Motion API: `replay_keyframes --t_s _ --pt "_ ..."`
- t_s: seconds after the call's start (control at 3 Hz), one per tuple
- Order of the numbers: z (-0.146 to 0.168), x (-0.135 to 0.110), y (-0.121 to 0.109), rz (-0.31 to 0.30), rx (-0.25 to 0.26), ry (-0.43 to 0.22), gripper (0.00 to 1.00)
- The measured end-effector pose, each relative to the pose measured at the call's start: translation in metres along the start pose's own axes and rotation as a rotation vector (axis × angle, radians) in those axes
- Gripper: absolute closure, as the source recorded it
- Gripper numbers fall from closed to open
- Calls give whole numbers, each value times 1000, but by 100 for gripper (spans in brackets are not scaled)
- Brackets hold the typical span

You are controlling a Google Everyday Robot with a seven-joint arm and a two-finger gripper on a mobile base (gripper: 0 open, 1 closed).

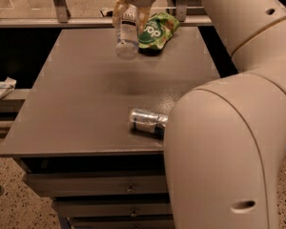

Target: Place blue plastic bottle upright

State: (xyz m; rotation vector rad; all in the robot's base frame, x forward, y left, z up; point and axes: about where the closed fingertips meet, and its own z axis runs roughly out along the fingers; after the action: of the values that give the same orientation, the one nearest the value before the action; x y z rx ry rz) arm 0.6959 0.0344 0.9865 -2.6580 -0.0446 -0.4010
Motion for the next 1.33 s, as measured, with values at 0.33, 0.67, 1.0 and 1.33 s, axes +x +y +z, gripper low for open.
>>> replay_keyframes --t_s 0.33,0.67,1.0,1.33 --pt "-19 2 -16 -225 -10 119 100" --pt "-23 -3 -11 -424 100 173 100" --pt "-28 0 1 -503 340 168 100" --pt "-43 6 -10 -575 416 209 100"
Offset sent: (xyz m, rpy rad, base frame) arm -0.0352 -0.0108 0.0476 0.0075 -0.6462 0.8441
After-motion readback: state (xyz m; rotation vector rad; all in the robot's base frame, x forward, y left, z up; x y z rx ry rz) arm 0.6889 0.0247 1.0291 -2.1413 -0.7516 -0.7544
